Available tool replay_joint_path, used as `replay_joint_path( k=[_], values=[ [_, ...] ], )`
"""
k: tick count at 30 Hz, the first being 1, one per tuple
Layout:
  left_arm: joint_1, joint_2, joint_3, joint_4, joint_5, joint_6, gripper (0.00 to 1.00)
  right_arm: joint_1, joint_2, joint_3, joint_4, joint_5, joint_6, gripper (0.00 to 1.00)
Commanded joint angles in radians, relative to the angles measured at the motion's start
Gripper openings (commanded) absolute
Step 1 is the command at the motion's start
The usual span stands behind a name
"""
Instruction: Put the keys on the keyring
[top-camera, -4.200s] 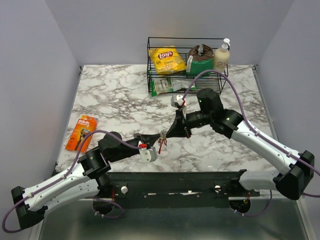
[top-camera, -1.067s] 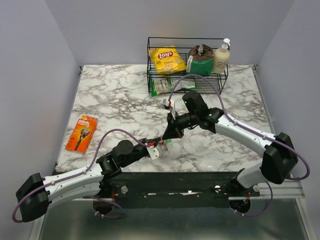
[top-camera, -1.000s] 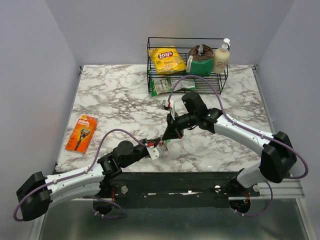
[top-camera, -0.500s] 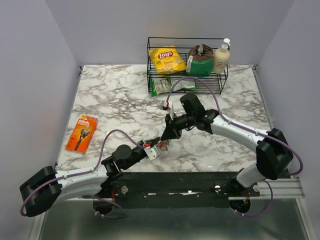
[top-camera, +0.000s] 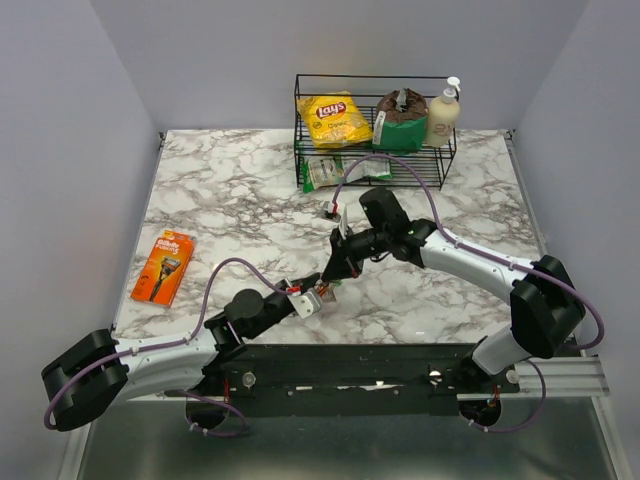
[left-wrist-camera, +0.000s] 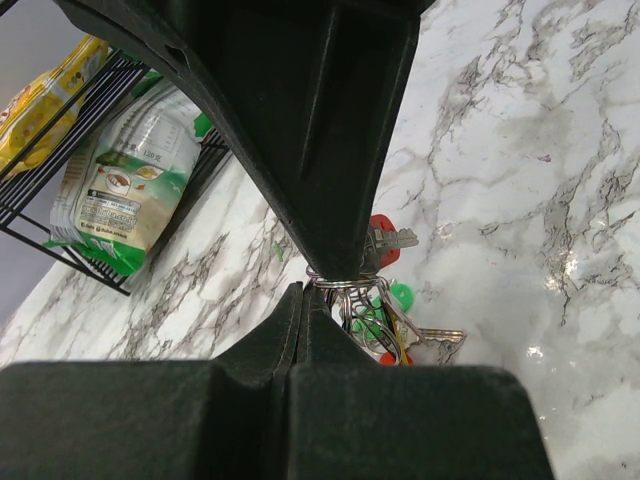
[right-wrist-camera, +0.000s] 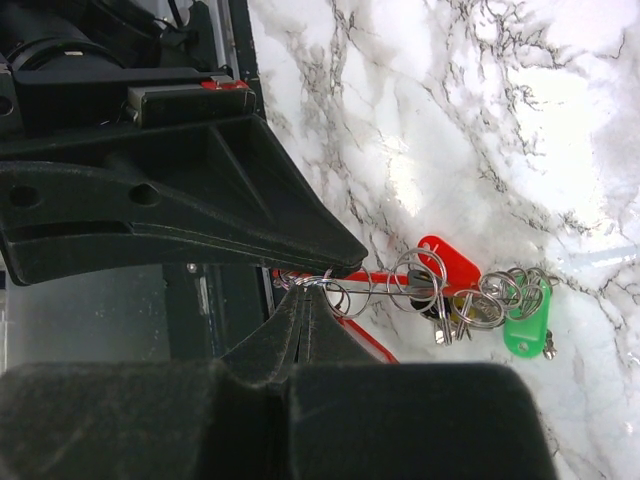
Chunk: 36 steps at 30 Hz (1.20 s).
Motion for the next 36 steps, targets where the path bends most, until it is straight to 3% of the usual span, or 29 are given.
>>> replay_joint_path(
  k=[1, 22, 28, 32, 35, 36],
  values=[
    [0.003, -0.004, 0.002, 0.036, -0.006, 0.0, 0.0, 0.006, 0.012, 0.025, -0.009, 0.015, 0.031, 0.01],
    [0.003, -0.041, -0.001, -0.038, 0.0, 0.035, 0.0, 0.006, 0.101, 0.199, -0.204, -0.011, -0.046, 0.0],
    [0.003, -0.03, -0.005, -0.024, -0.004, 0.032, 0.0, 0.006, 0.054, 0.188, -0.187, 0.068, -0.034, 0.01],
    [0.003, -0.044, -0.001, -0.04, -0.014, 0.023, 0.0, 0.005, -0.023, 0.133, -0.121, 0.151, 0.033, 0.21],
    [0.003, -0.06, 0.003, -0.063, -0.024, 0.017, 0.0, 0.005, -0.101, 0.078, -0.077, 0.254, 0.067, 0.46],
    [0.003, -0.065, 0.0, -0.068, -0.026, 0.015, 0.0, 0.003, -0.136, 0.059, -0.061, 0.315, 0.078, 0.6]
  ],
)
